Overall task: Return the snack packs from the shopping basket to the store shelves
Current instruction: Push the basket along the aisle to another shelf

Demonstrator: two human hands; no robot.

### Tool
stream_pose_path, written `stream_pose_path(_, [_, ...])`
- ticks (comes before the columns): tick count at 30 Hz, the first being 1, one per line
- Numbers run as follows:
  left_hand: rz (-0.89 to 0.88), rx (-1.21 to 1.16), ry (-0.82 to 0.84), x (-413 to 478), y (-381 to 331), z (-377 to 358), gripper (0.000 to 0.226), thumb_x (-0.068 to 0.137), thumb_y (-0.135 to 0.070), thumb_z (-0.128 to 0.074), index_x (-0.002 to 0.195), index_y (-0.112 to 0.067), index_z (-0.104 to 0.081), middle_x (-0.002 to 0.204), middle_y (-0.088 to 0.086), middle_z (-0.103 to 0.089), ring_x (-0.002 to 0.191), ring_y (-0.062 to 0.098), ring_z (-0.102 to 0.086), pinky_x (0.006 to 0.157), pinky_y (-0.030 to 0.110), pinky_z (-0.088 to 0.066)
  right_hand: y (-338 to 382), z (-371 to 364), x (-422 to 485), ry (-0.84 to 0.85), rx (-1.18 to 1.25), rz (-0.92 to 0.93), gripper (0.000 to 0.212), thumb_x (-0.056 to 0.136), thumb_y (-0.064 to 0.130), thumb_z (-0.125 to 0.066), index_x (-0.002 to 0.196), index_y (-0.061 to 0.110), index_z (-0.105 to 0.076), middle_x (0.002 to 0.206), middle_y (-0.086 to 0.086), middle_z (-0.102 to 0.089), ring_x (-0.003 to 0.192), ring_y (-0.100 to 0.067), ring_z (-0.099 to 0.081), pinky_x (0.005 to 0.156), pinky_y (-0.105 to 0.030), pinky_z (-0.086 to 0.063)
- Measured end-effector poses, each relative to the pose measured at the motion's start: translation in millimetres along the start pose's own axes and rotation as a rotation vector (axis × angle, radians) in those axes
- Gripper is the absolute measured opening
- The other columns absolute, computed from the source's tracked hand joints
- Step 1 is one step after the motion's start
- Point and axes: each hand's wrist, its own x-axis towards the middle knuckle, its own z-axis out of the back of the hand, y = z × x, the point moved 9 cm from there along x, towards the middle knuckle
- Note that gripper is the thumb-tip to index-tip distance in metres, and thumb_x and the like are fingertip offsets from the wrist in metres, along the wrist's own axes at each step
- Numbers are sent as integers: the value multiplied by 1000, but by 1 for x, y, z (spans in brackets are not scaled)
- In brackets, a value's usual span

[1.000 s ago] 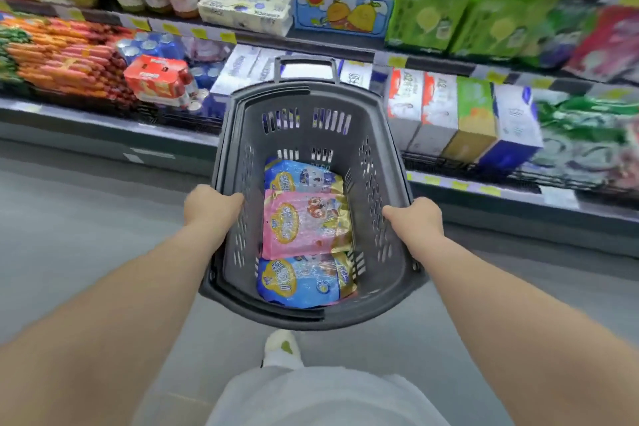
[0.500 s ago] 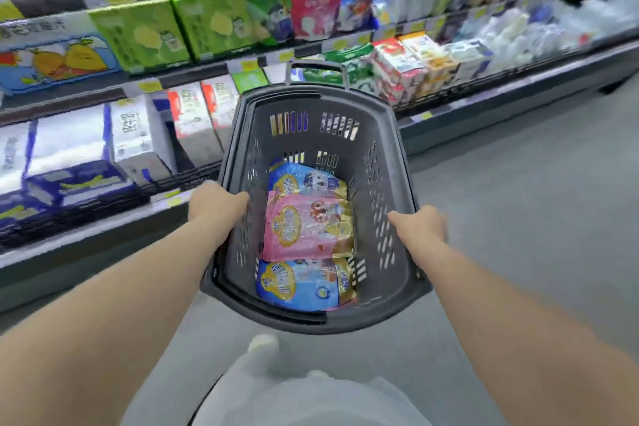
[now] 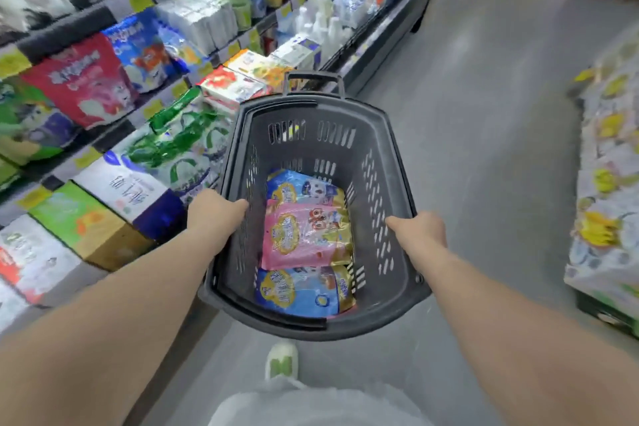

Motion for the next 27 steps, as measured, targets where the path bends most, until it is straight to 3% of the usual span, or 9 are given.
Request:
stream_pose_path(4, [-63, 1, 89, 54, -69, -34, 40, 77, -27, -65, 63, -12, -32, 56, 4, -33, 47, 18, -30, 44, 23, -26, 10, 17, 43, -72, 87, -99, 33, 75, 40, -71, 68, 13, -53, 59, -1, -54, 50, -17, -51, 47, -25, -38])
stream_pose_path(9, [-175, 24, 160, 108, -166, -96, 40, 77, -27, -67, 63, -13, -31, 56, 3, -31, 47, 18, -28, 44, 23, -26, 22, 48, 121, -138, 178, -153, 28, 74, 38, -71, 76, 17, -53, 66, 1, -55, 54, -17, -52, 43, -23, -34])
stream_pose_path(14, [-231, 14, 188, 160, -278, -178, 37, 76, -25, -67, 65, -12, -34, 59, 4, -35, 49, 19, -33, 43, 23, -28, 35, 85, 234, -145, 230, -206, 29, 73, 37, -70, 89, 14, -61, 74, -3, -62, 61, -21, -58, 49, -25, -42])
stream_pose_path(18, [-283, 59, 190, 196, -376, -224, 34, 76, -27, -67, 73, -5, -42, 58, 3, -40, 49, 16, -39, 42, 22, -28, 64, 127, 319, -157, 246, -238, 34, 74, 34, -70, 94, 8, -64, 84, -10, -67, 70, -29, -63, 67, -36, -56])
stream_pose_path(22, [-320, 39, 181, 233, -469, -258, 33, 75, -30, -67, 66, -13, -40, 62, 4, -46, 51, 15, -42, 43, 22, -30, 102, 173, 401, -194, 263, -226, 39, 72, 36, -70, 95, 4, -62, 85, -12, -66, 73, -32, -63, 63, -33, -52])
stream_pose_path(27, [-353, -3, 201, 296, -573, -307, 35, 73, -21, -65, 60, -12, -33, 51, 2, -34, 43, 17, -30, 39, 19, -26, 153, 208, 508, -219, 293, -220, 35, 71, 38, -70, 89, 9, -61, 82, -10, -65, 69, -31, -63, 67, -39, -57])
